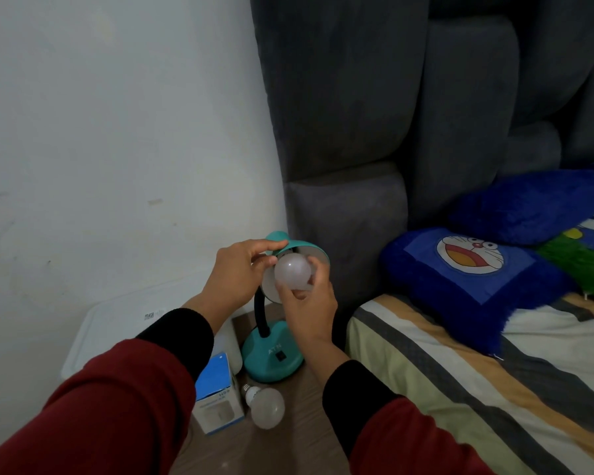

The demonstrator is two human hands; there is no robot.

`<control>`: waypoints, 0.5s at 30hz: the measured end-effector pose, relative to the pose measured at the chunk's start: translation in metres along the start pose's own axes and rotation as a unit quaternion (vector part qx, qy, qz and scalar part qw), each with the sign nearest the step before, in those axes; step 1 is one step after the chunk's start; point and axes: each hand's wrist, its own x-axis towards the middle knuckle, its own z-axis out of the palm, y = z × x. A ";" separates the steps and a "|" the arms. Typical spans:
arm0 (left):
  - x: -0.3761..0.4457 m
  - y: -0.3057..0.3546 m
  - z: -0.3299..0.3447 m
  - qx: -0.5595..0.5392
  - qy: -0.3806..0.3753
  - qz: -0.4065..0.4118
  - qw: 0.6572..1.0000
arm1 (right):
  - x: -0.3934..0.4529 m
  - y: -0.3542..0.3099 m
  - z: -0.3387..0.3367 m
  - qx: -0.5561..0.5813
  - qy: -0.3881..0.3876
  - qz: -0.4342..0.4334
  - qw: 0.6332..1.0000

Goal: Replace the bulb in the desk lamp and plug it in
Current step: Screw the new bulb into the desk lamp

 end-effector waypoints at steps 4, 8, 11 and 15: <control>-0.001 0.001 -0.001 0.001 -0.005 -0.008 1.000 | 0.002 0.001 0.002 0.029 -0.008 0.067 0.997; -0.003 0.003 -0.002 -0.001 -0.004 -0.007 1.000 | 0.002 0.001 0.002 -0.008 -0.011 0.040 0.999; -0.003 0.003 -0.002 0.000 -0.004 -0.007 1.000 | 0.003 0.001 0.006 0.002 -0.018 0.071 0.997; -0.003 0.003 -0.002 0.000 -0.007 -0.009 1.000 | 0.001 -0.003 0.004 0.004 -0.015 0.069 0.998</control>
